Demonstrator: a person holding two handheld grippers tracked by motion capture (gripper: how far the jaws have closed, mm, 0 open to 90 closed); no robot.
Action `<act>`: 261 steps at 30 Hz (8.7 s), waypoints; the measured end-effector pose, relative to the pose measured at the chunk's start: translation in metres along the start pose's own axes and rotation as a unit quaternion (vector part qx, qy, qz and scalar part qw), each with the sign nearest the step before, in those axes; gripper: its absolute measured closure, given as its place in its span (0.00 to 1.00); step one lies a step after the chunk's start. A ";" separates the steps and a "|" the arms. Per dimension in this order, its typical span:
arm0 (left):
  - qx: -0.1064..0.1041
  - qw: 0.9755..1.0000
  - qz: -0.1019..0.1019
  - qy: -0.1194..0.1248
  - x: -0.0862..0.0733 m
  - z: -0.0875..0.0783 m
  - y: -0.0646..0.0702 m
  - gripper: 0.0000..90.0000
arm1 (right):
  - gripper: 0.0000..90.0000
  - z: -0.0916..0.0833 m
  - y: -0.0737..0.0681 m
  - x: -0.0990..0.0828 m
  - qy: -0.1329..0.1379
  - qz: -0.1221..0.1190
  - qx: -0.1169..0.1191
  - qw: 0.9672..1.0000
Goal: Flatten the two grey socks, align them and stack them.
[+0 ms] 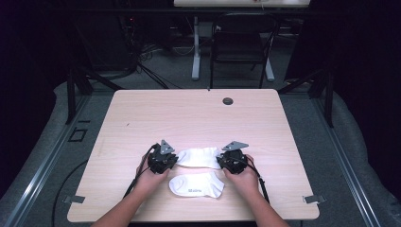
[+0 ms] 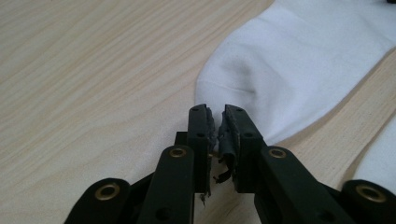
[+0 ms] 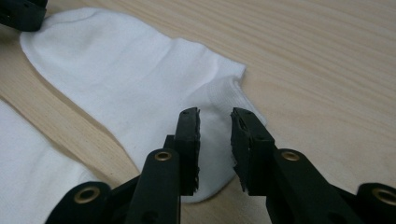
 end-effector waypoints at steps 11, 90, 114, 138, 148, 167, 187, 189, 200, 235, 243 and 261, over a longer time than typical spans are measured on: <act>0.014 1.000 -0.007 0.016 0.012 -0.001 -0.013 0.67 | 0.68 -0.010 0.001 0.014 0.029 0.007 -0.003 1.000; -0.040 0.998 -0.002 0.050 0.019 -0.049 0.027 0.97 | 0.96 -0.049 -0.040 0.010 0.016 -0.024 0.046 0.999; -0.068 0.996 -0.009 0.060 -0.004 -0.077 0.052 0.97 | 0.96 -0.071 -0.060 -0.021 -0.003 -0.022 0.074 0.997; -0.079 0.996 -0.008 0.051 -0.012 -0.068 0.066 0.97 | 0.96 -0.078 -0.055 -0.040 -0.012 -0.015 0.069 0.997; -0.077 0.996 -0.010 0.045 -0.017 -0.063 0.064 0.97 | 0.95 -0.073 -0.052 -0.046 -0.023 -0.012 0.067 0.997; -0.076 0.996 -0.006 0.036 -0.021 -0.056 0.064 0.97 | 0.94 -0.066 -0.049 -0.054 -0.041 -0.014 0.062 0.997; -0.081 0.994 -0.006 0.072 -0.007 -0.067 0.068 0.76 | 0.73 -0.072 -0.058 -0.035 0.022 -0.035 0.080 0.996; -0.085 0.994 -0.002 0.068 -0.008 -0.064 0.071 0.75 | 0.72 -0.068 -0.064 -0.038 0.013 -0.042 0.087 0.995; -0.097 0.994 0.011 0.039 -0.024 -0.056 0.077 0.71 | 0.65 -0.052 -0.059 -0.057 -0.027 -0.048 0.074 0.996; -0.077 0.995 -0.007 0.059 -0.023 -0.039 0.060 0.67 | 0.68 -0.034 -0.047 -0.043 -0.012 -0.019 0.069 0.997; -0.070 0.996 -0.008 0.062 -0.021 -0.036 0.055 0.66 | 0.67 -0.030 -0.045 -0.040 -0.002 -0.026 0.065 0.998; -0.059 0.996 -0.025 0.059 -0.015 -0.026 0.041 0.64 | 0.66 -0.018 -0.039 -0.025 -0.010 -0.030 0.051 0.998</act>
Point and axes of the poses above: each handheld gripper's, and its own axes: z roughly forward along the jaws, x roughly out of its top, y roughly to its right, the point moved 10 cm from there along z, roughly forward along the jaws, and after that the axes turned 14 degrees about z, right-handed, at the moved point
